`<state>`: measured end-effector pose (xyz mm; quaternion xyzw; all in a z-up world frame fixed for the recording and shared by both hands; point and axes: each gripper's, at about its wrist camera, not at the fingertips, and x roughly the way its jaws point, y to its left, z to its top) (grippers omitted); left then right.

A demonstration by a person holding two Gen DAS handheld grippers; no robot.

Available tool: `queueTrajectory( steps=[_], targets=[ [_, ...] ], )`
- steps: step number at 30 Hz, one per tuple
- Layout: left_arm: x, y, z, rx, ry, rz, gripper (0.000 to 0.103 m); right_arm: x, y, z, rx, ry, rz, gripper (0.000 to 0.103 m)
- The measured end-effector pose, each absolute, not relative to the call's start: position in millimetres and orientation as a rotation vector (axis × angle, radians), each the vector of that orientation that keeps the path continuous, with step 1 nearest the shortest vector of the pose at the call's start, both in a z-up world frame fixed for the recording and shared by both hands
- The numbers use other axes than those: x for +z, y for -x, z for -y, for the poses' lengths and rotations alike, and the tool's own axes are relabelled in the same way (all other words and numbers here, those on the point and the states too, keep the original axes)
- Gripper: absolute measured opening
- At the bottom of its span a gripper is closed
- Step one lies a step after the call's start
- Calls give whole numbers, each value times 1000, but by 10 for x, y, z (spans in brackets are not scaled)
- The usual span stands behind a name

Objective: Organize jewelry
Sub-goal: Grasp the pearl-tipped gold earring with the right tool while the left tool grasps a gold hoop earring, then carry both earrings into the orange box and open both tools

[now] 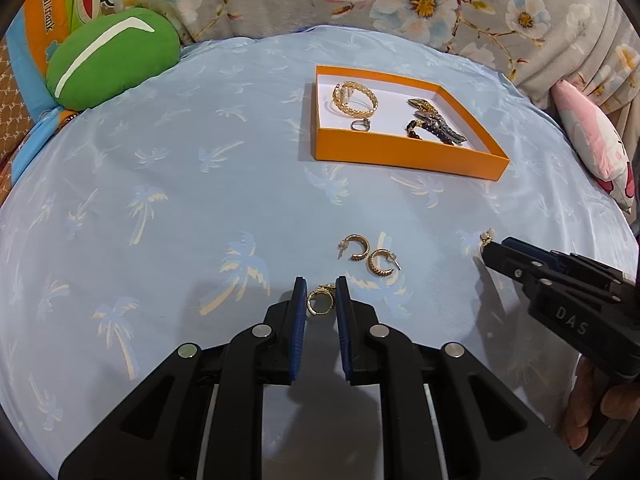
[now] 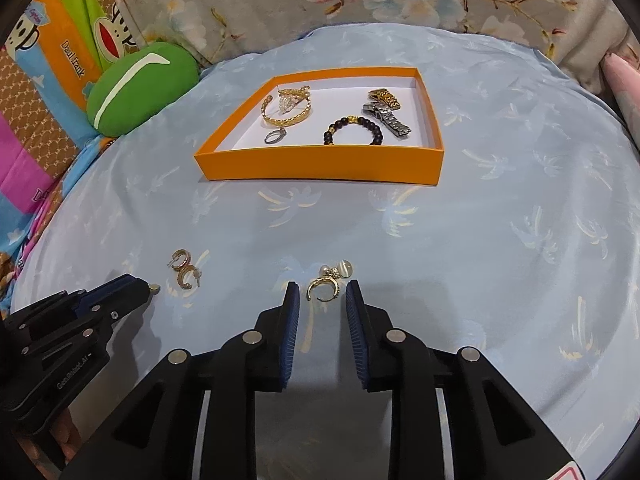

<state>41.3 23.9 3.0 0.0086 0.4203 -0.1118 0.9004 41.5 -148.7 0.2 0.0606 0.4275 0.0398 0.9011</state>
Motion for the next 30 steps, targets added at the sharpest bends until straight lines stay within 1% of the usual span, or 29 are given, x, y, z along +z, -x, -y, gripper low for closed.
queueTrajectory(
  steps=[3,5,6,12,20,26,30],
  targets=[
    [26,-423,-255,-228,-15,-871,14,-1,-463,1453,69,-104,-877,24],
    [22,-430,-262,-228,-13,-873,14,-5,-494,1443,52,-86,-873,19],
    [21,-433,-269,-228,-11,-873,14,-7,-503,1442,44,-77,-874,13],
    [37,-439,-292,-231,-3,-871,14,41,-477,1480,49,-93,-854,13],
    [228,-529,-338,-231,3,-840,14,373,-485,1587,68,-107,-777,13],
    [491,-822,-232,-250,-21,-788,14,626,-815,1736,86,-112,-735,13],
    [632,-1169,-73,-276,-29,-762,14,722,-1157,1798,96,-104,-720,13]
  ],
)
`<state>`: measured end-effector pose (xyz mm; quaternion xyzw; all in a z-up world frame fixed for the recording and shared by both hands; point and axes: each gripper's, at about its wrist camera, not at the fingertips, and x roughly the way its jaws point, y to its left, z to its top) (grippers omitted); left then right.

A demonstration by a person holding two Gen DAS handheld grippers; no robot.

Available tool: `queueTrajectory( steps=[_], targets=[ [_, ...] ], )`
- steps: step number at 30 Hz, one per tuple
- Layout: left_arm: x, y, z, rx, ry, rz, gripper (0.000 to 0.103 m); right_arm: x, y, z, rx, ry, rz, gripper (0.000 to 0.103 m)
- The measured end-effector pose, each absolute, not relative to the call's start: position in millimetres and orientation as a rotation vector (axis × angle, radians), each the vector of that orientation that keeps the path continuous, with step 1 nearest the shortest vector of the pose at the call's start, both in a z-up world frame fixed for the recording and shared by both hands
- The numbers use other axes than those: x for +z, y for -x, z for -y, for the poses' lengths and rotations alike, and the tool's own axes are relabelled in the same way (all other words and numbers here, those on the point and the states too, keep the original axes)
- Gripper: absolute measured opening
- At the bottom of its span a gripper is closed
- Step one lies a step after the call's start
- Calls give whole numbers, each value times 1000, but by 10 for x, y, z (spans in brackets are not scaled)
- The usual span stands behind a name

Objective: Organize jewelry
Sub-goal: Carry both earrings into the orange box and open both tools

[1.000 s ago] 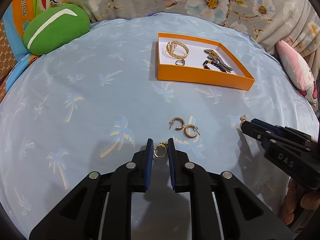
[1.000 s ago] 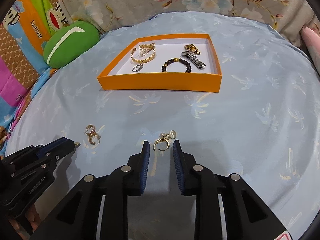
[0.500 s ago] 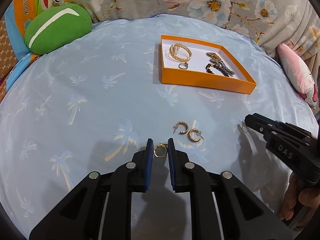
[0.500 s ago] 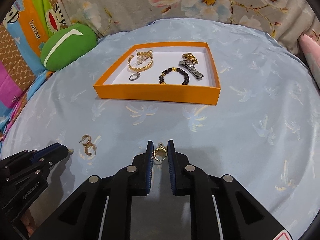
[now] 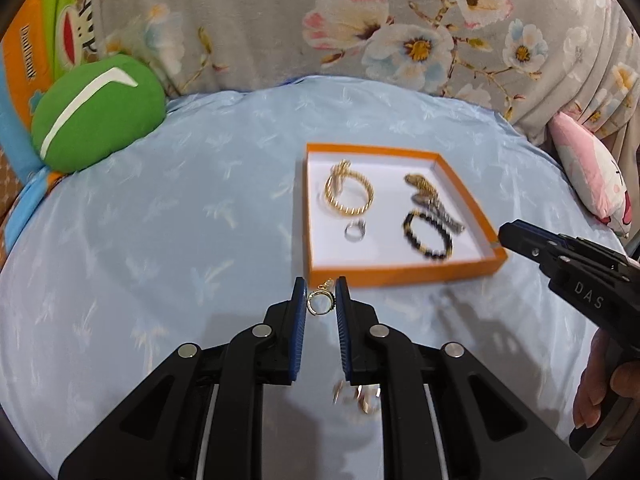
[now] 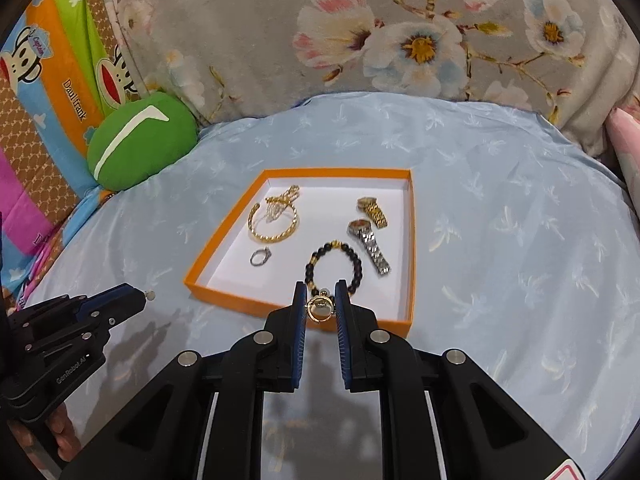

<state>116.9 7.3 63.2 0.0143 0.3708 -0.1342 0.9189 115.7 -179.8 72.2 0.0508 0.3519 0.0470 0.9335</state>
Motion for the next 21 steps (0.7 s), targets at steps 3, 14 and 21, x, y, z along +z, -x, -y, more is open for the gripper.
queueTrajectory(
  steps=[3,14,21],
  targets=[
    [637,-1460,79,-295,-27,-770,14,751,-1434,1814,102,-100,-719,13],
    [446,-2141,431,-328,-8,-815,14,569,-2272,1794,122,-108,-771,13],
    [312,-2261,561,-338,-34,-835,14,440,-2521,1777,119,-108,-804,13]
  ],
)
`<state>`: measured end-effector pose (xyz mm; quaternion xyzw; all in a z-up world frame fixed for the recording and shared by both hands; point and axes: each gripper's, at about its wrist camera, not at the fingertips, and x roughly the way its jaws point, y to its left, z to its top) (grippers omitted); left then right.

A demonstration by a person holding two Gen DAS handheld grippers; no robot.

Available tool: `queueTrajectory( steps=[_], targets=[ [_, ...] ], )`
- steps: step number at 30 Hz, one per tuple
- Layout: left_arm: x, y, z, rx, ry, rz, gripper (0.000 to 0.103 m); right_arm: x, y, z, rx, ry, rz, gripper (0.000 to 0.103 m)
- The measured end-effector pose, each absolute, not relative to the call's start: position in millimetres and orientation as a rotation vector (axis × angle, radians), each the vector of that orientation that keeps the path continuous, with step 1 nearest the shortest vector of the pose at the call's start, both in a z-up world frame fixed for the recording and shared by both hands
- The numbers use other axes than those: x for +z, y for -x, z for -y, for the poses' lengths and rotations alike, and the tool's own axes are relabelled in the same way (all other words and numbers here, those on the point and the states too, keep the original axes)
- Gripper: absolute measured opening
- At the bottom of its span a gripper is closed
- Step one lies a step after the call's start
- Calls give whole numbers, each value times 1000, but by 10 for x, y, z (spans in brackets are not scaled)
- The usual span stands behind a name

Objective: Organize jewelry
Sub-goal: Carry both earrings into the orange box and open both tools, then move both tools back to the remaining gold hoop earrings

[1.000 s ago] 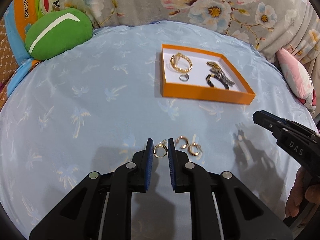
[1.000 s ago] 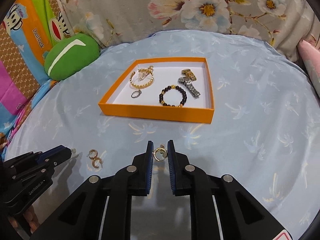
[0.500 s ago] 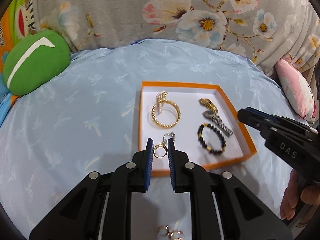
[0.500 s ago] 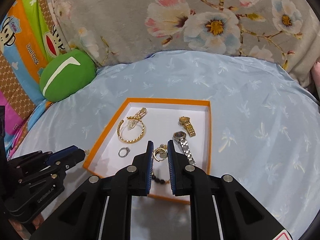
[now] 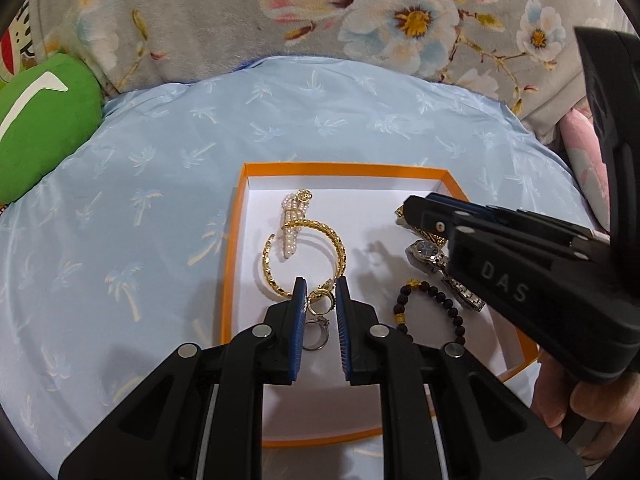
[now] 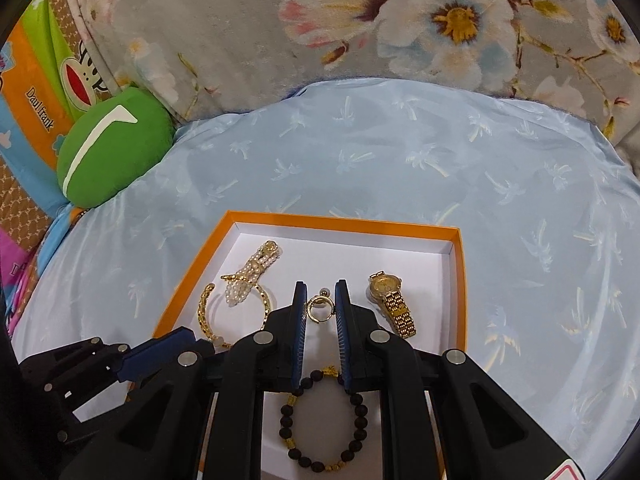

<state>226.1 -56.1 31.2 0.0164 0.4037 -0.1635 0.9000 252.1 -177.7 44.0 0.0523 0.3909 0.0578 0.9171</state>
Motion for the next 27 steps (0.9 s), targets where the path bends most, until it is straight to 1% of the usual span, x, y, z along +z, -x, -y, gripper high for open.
queueTrajectory(
  steps=[6,7,8,9,16,21,27],
  targets=[
    [248,-2286,595,-348,-34,-838,16,381,-2564,1773,116,-100,-806,14],
    [245,-2294,589,-344,-31,-840,18,387,-2555,1782,116,-104,-800,14],
    [247,-2300,581,-342,-26,-841,24,398,-2545,1794,116,-110,-793,14],
    [256,-2302,559,-337,-17,-838,26,412,-2537,1809,115,-115,-789,14],
    [505,-2180,277,-300,37,-791,26,616,-2262,1904,113,-117,-741,14],
    [699,-1837,-15,-273,37,-755,26,721,-1769,1954,110,-96,-713,15],
    [636,-1333,-310,-240,28,-771,26,586,-1049,1880,145,-100,-742,15]
  ],
)
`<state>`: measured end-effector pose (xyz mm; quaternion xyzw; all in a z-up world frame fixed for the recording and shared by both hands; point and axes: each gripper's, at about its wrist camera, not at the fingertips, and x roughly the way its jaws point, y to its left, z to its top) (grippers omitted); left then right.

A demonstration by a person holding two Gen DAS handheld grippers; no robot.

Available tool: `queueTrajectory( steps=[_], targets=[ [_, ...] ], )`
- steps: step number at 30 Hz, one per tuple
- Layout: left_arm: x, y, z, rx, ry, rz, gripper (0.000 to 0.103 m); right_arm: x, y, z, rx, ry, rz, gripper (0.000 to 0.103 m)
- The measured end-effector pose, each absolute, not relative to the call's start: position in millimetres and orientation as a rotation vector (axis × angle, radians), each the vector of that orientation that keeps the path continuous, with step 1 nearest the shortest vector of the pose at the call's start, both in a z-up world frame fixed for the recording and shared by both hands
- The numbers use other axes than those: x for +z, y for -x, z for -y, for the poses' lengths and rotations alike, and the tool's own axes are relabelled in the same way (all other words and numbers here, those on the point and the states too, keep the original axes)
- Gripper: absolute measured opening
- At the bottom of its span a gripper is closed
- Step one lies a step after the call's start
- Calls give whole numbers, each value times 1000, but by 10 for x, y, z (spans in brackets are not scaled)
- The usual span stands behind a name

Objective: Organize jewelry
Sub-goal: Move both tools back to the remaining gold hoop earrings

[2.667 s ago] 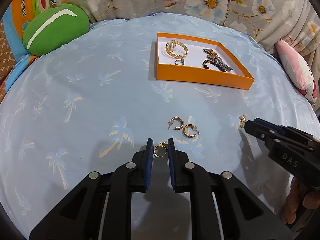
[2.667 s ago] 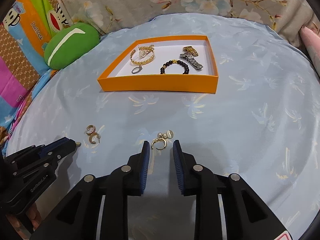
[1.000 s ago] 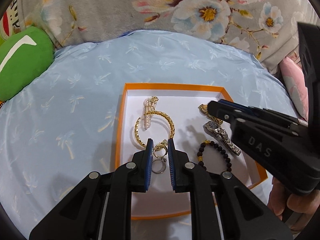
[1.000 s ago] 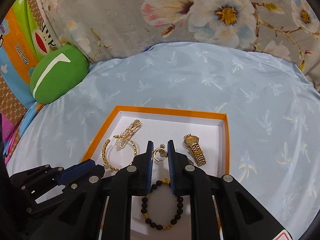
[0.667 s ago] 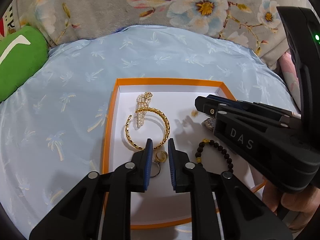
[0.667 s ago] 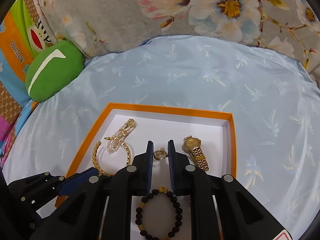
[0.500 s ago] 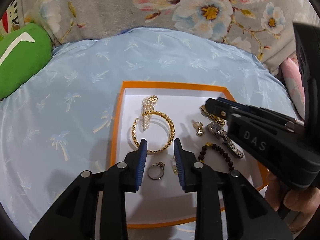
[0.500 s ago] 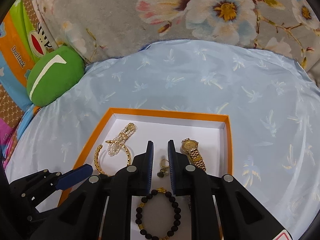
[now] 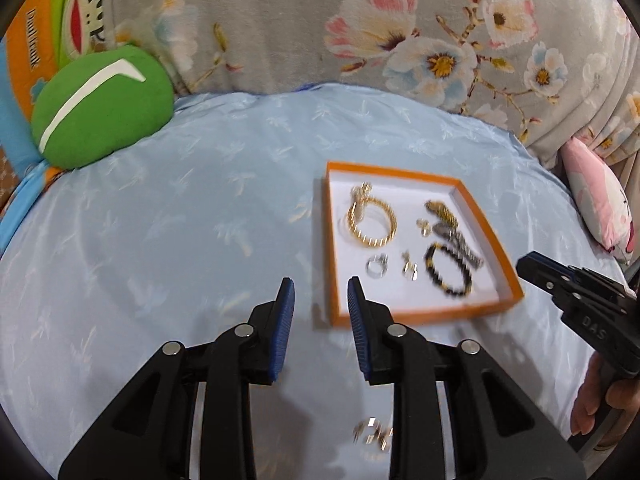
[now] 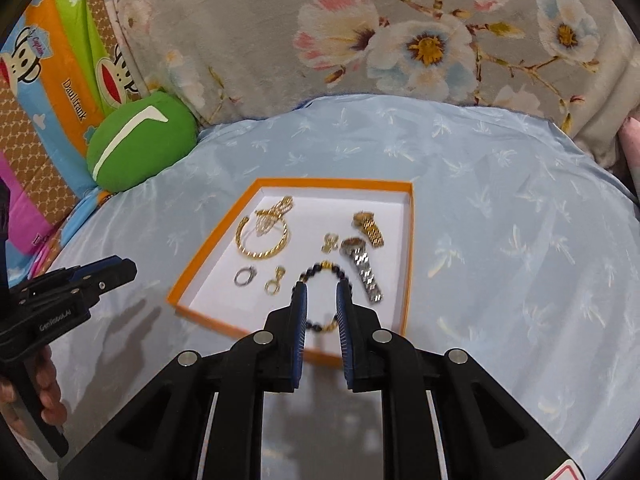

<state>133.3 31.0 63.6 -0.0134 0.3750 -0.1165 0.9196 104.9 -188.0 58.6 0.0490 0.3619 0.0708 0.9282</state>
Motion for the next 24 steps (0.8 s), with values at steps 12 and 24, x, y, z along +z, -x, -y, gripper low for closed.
queueTrajectory(
  steps=[12,24],
  targets=[
    [116,-623,-606,-209,59,-890,26,181,-396,1013,311,-70,-844,15],
    [96,-530,-748,-208,81,-892,27,38,-584,697,313,3,-899,16]
  ],
)
